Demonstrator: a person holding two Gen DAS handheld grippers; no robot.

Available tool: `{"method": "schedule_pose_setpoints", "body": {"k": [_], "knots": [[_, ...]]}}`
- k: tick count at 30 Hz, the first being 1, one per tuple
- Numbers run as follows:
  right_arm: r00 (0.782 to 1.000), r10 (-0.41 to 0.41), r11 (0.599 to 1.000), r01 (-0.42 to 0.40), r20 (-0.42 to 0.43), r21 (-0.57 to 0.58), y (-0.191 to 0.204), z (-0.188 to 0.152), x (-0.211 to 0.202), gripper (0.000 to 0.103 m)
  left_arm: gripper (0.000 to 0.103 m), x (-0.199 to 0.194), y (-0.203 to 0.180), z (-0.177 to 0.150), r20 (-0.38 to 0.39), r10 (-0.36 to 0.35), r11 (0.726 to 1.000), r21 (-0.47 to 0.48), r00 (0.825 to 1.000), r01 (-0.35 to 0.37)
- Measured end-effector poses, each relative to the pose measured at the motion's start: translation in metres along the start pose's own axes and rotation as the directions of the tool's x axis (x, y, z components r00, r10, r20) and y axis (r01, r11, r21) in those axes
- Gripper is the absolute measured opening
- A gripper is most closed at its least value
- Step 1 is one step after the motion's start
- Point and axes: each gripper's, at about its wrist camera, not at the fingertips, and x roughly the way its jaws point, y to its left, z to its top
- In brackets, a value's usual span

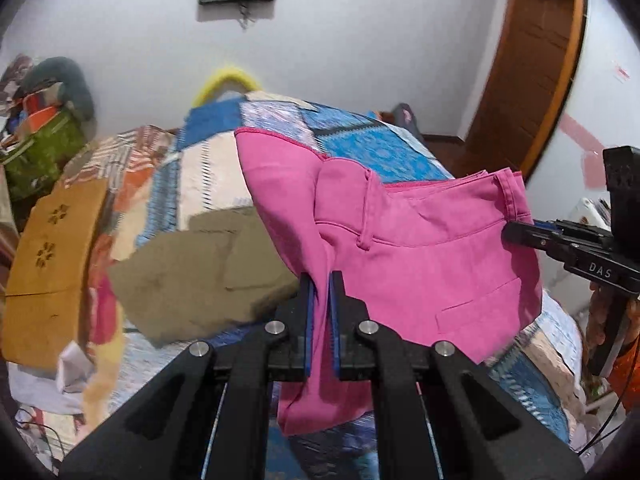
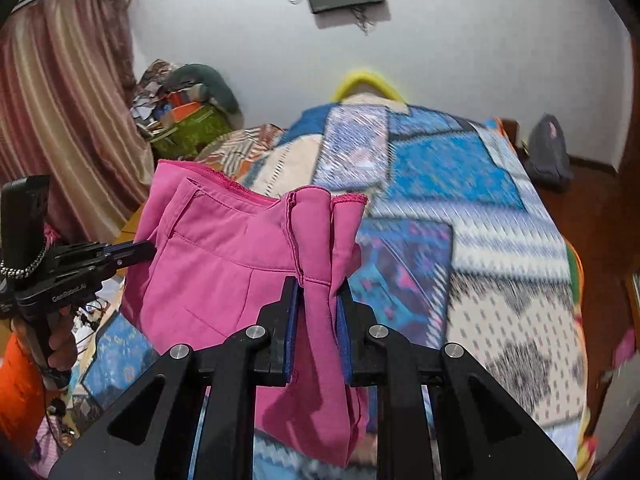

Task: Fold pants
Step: 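Carry the folded pink trousers onto the khaki trousers with both tools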

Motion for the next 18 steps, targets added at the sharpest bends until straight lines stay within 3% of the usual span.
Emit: {"method": "schedule_pose_setpoints", "body": {"k": [9,18], "knots": [[0.999,0.052,0.994,-0.051,0.006,-0.095,0.043,0.048,0.069,0.016,0.007,0.01,0.081,0.023,0.037,0.095,0.993,-0.07,0.995,-0.093],[0.997,0.051,0.988,-0.06,-0.061,-0.142,0.064,0.067,0.159,0.016,0.007,0.066,0.147,0.018,-0.021,0.132,0.982,-0.136,0.991,-0.133]]}}
